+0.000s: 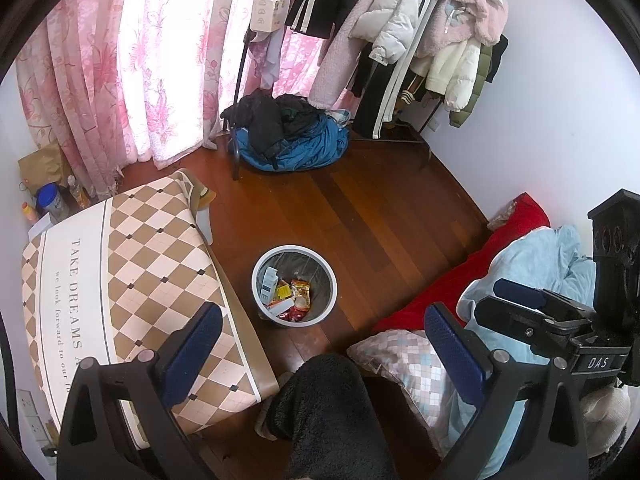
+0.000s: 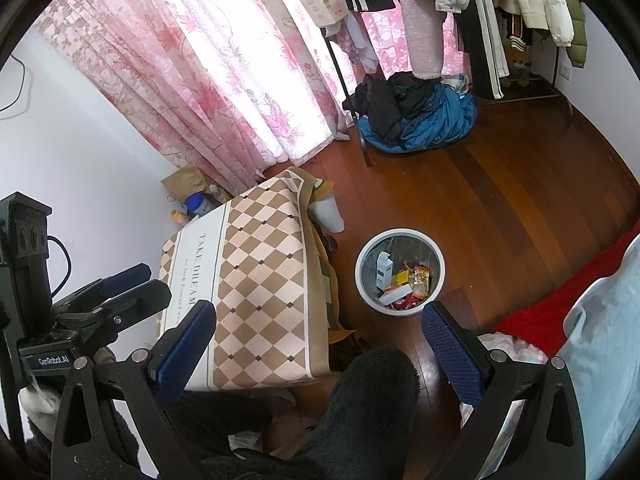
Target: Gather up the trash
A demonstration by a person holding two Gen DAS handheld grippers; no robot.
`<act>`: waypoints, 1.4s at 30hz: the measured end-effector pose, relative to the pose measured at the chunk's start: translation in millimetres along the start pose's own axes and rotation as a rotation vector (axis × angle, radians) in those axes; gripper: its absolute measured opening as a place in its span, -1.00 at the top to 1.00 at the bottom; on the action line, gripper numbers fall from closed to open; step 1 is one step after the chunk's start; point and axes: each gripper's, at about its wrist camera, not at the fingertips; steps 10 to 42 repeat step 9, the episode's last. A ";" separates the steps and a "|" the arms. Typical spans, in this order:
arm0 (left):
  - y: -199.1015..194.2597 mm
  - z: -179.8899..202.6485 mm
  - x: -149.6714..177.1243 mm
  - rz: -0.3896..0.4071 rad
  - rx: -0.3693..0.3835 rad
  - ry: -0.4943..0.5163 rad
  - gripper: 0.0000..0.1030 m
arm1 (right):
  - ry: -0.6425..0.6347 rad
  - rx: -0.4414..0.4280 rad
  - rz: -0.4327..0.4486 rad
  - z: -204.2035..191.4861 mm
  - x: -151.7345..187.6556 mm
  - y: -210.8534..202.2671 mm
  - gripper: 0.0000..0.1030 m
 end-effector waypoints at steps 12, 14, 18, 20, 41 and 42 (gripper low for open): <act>-6.6 1.8 -1.2 0.016 -0.001 0.011 -1.00 | 0.000 0.000 -0.003 0.1 -1.1 0.2 -1.00; -6.6 1.8 -1.2 0.016 -0.001 0.011 -1.00 | 0.000 0.000 -0.003 0.1 -1.1 0.2 -1.00; -6.6 1.8 -1.2 0.016 -0.001 0.011 -1.00 | 0.000 0.000 -0.003 0.1 -1.1 0.2 -1.00; -6.6 1.8 -1.2 0.016 -0.001 0.011 -1.00 | 0.000 0.000 -0.003 0.1 -1.1 0.2 -1.00; -6.6 1.8 -1.2 0.016 -0.001 0.011 -1.00 | 0.000 0.000 -0.003 0.1 -1.1 0.2 -1.00; -6.6 1.8 -1.2 0.016 -0.001 0.011 -1.00 | 0.000 0.000 -0.003 0.1 -1.1 0.2 -1.00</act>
Point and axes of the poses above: each gripper's, at about its wrist camera, not at the fingertips, and y roughly the way its jaws point, z to its right, x to its underside, and after that the axes turned 11 degrees about x, right-handed
